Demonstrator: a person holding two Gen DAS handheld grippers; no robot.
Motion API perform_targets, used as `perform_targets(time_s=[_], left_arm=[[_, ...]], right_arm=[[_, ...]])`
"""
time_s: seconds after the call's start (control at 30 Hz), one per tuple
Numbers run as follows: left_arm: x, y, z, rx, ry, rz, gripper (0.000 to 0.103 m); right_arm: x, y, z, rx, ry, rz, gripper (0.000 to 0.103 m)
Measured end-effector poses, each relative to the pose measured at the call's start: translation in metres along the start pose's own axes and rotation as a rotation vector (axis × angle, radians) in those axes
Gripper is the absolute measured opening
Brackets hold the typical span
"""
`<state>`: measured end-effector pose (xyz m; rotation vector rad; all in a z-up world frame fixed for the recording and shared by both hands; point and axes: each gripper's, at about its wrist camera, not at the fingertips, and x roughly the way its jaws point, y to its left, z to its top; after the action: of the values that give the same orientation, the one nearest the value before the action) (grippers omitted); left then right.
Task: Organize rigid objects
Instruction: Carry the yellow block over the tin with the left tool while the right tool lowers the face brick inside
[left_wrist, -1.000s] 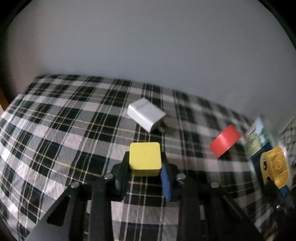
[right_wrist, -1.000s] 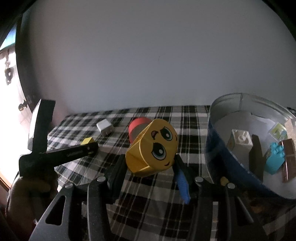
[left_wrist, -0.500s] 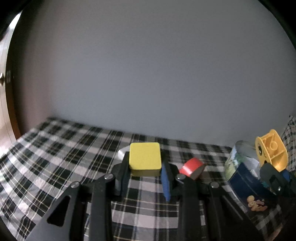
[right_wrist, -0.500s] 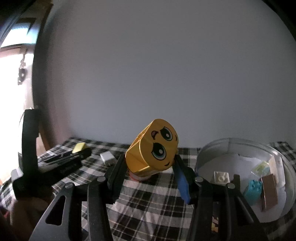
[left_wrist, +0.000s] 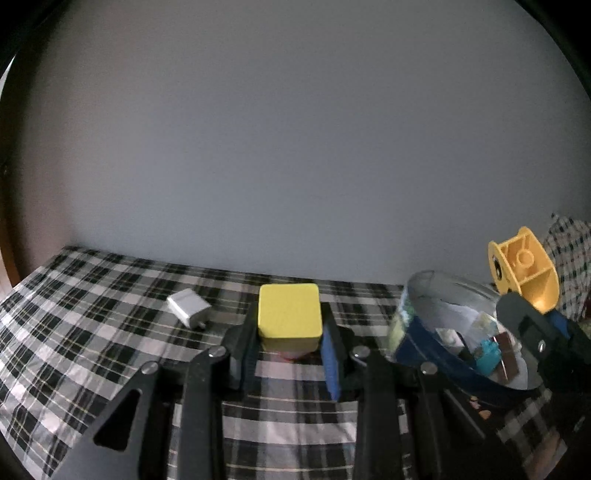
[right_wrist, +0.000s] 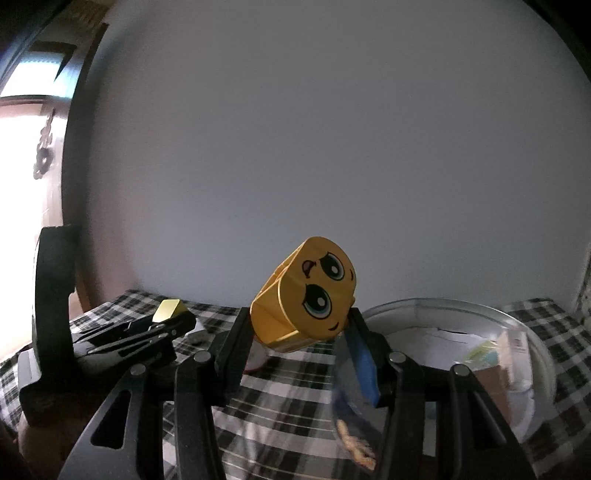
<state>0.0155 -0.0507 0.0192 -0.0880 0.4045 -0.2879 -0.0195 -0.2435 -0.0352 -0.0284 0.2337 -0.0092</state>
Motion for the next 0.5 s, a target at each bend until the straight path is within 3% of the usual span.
perform_targets(time_s=[0.23,0.5], left_arm=[[0.004,-0.03,-0.002,0.027,0.007,-0.018,0.029],[0.008,-0.053,-0.003,0.044,0.01,-0.047,0.029]], right_arm=[[-0.008,-0.032,0.005,0.04,-0.018,-0.062,0.053],[-0.027,-0.043,0.006,0.027,-0.047,-0.133,0.053]])
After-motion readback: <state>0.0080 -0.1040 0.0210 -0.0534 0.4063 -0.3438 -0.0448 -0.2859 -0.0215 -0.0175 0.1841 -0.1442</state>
